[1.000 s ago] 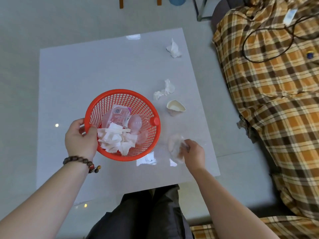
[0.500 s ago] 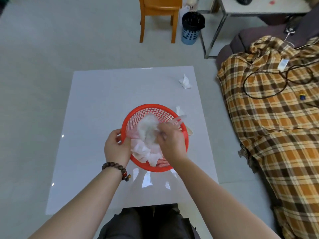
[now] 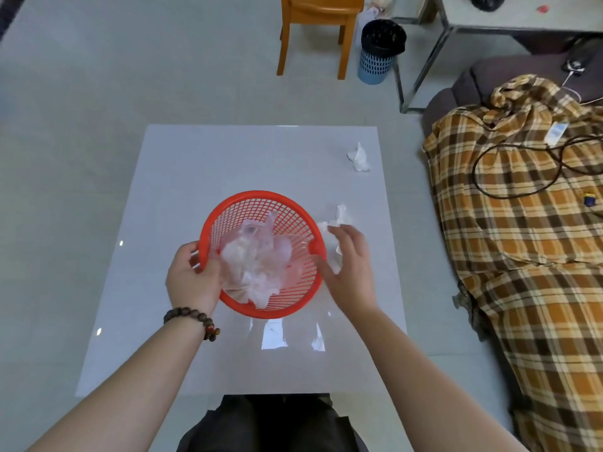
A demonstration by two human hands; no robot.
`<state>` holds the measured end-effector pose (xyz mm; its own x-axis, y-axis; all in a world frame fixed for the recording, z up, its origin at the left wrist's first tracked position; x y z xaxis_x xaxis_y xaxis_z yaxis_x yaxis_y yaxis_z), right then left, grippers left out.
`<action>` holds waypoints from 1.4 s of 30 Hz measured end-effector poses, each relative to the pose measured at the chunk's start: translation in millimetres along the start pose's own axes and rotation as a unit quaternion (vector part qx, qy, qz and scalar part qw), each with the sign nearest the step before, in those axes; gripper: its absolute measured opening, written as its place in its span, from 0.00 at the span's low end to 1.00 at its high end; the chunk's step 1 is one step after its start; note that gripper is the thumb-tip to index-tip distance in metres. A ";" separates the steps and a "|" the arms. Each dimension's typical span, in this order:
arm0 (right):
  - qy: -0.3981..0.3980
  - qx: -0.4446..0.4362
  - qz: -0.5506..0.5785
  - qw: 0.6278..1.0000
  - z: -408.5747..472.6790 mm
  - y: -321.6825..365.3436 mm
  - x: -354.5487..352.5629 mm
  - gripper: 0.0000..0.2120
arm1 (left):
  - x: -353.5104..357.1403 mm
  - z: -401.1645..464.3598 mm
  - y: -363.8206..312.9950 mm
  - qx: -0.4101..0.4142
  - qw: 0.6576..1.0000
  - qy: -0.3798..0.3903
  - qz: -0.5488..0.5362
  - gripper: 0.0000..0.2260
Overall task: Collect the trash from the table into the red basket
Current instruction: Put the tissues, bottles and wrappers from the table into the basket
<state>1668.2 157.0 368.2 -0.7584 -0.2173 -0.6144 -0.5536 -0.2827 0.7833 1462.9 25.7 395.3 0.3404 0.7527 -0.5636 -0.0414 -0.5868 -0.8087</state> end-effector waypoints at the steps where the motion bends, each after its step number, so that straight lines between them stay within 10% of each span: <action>1: -0.023 0.030 -0.018 0.999 1.8 -19.3 -4.5 0.24 | -1.9 3.1 3.2 0.001 1.000 -0.014 0.008 0.07; 17: 0.205 0.133 -0.183 0.952 56.6 -182.6 72.0 0.30 | -1.3 11.5 63.6 -0.028 0.997 -0.068 0.035 0.07; 30: 0.076 -0.096 0.121 0.985 39.2 49.3 6.6 0.25 | -7.3 -5.6 12.6 -0.034 0.999 -0.019 0.003 0.08; 42: 0.286 -0.151 -0.161 0.933 -20.5 98.9 70.0 0.31 | -39.5 -16.6 -20.8 0.050 0.998 0.017 -0.038 0.05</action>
<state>1567.4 94.6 400.7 -0.2152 -0.5143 -0.8302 -0.5336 -0.6501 0.5410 1465.9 3.2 437.1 0.3771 0.7822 -0.4959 -0.1078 -0.4947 -0.8624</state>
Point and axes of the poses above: each hand's wrist, its own z-axis towards the middle knuckle, its own x-axis out of the palm, y = z × x, the point moved 2 cm from there along z, towards the middle knuckle, and after that the axes turned 5 degrees about -y, right-handed, at the moved point
